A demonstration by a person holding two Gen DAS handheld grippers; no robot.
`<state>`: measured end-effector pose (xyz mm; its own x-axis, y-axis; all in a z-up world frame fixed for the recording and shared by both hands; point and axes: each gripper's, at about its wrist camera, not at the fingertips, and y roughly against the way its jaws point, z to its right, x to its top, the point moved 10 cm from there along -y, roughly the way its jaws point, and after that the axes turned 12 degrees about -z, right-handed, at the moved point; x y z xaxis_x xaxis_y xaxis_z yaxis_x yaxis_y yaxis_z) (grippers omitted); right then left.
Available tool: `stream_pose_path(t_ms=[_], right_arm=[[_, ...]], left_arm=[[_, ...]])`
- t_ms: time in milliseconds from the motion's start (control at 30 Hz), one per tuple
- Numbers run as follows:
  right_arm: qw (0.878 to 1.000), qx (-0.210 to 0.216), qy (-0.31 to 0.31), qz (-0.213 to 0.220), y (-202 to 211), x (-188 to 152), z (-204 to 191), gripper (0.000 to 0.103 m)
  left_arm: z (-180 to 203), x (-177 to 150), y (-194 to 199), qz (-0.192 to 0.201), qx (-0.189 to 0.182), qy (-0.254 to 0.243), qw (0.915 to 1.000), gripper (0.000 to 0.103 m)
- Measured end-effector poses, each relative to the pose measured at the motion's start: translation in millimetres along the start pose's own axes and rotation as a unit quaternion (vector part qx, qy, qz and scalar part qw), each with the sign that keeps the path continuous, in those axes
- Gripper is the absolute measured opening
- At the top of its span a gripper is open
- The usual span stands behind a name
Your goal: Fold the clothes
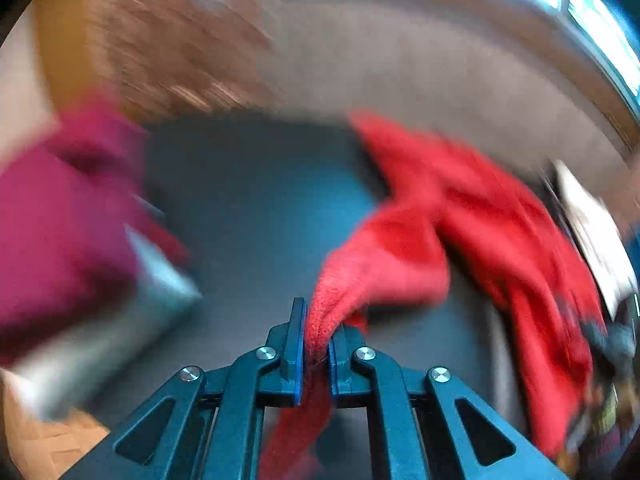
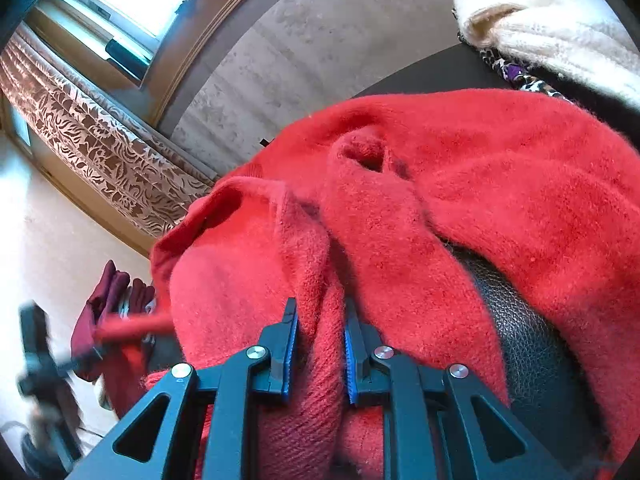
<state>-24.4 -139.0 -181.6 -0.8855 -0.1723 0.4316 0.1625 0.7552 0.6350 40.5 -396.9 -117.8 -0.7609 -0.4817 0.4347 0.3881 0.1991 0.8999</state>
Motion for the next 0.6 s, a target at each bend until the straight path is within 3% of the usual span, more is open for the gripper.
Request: stream_pose_path(t_ms=[67,167,267,333,400,433,533,600], right_arm=[[1.000,-0.003,0.005,0.000,1.6,-1.8,-1.2,0.021],[0.999,0.001,0.033,-0.026,-3.3,-16.2,-22.9,0.023],[0.996,0.017,0.068,-0.061,-11.0,-35.3,-52.8,0.026],[0.988,0.055,0.103,-0.102,-19.8,-61.1,-84.7,0.032],[0.970,0.103,0.144,-0.165,-32.8,-97.6,-124.7,0.061],[0.964,0.117,0.155,-0.182,-35.4,-108.1,-137.3,0.068],[0.953,0.159,0.157,-0.202,-32.0,-117.1,-158.4,0.071],[0.954,0.175,0.144,-0.194,-25.0,-109.2,-161.2,0.071]], left_arm=[[-40.2,21.4,31.3,0.044,0.041,0.027,0.9978,0.008],[-75.2,34.5,58.5,0.070,0.102,0.041,0.9915,0.015],[-96.3,30.1,64.0,0.078,0.137,0.065,0.9854,0.024],[-101.1,20.3,52.6,0.063,0.111,0.099,0.9868,0.031],[-105.3,8.4,38.6,0.041,0.071,0.136,0.9873,0.037],[-106.3,4.2,34.1,0.033,0.054,0.150,0.9866,0.037],[-105.1,-14.0,33.9,0.030,0.011,0.198,0.9797,0.040],[-118.9,-22.3,45.3,0.043,0.002,0.228,0.9726,0.041]])
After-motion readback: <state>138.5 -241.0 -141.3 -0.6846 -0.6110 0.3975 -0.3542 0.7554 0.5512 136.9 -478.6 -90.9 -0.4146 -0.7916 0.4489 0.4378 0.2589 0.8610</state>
